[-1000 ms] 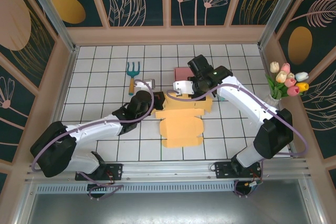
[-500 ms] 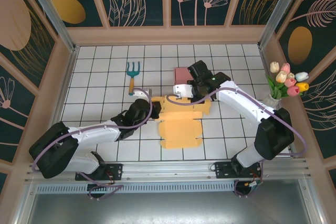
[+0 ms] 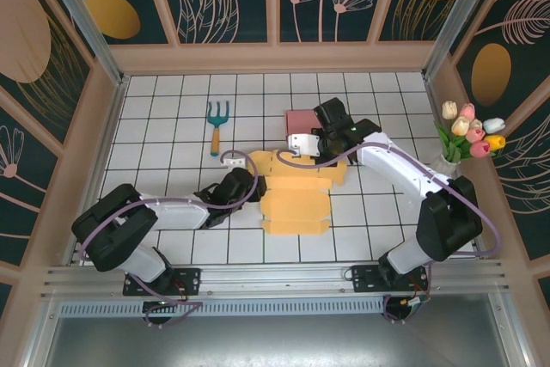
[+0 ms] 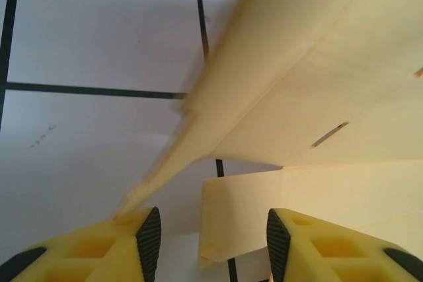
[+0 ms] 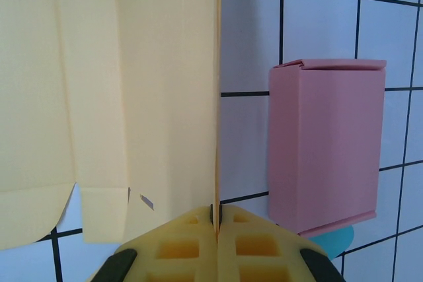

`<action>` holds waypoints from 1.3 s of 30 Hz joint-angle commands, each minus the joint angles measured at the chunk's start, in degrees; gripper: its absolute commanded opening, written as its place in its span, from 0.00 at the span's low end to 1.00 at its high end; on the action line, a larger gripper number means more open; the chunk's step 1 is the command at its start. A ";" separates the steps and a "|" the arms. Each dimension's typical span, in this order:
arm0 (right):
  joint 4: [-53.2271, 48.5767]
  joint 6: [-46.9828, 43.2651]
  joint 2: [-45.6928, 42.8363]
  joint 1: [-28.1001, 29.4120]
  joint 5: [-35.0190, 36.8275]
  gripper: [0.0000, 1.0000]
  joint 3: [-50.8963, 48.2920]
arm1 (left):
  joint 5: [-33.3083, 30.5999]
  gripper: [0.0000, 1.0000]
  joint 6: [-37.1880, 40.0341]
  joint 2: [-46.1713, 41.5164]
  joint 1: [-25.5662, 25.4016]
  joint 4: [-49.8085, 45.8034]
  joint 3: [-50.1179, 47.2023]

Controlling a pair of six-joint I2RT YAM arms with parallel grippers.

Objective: Fold the paper box

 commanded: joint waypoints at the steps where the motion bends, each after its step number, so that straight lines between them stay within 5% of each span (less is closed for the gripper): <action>1: 0.66 0.28 1.34 -0.43 -1.68 0.00 -0.62 | 0.05 0.49 -1.55 1.12 -0.26 0.51 1.24; 19: 1.97 1.60 2.99 -0.50 -3.43 0.00 -0.62 | 14.07 0.37 -2.66 3.67 -0.40 8.59 5.64; 27: 3.65 1.70 3.56 -0.47 -4.31 0.00 -2.44 | 23.78 0.32 -7.08 12.89 -0.46 18.31 6.74; 32: 6.56 0.00 1.54 -0.52 -3.27 0.00 -5.44 | 19.66 0.32 -4.78 9.87 -0.48 13.87 6.17; 39: 15.66 -2.75 -5.17 -0.45 0.46 0.00 -11.39 | 7.62 0.35 -0.80 -9.22 -0.43 5.12 -2.33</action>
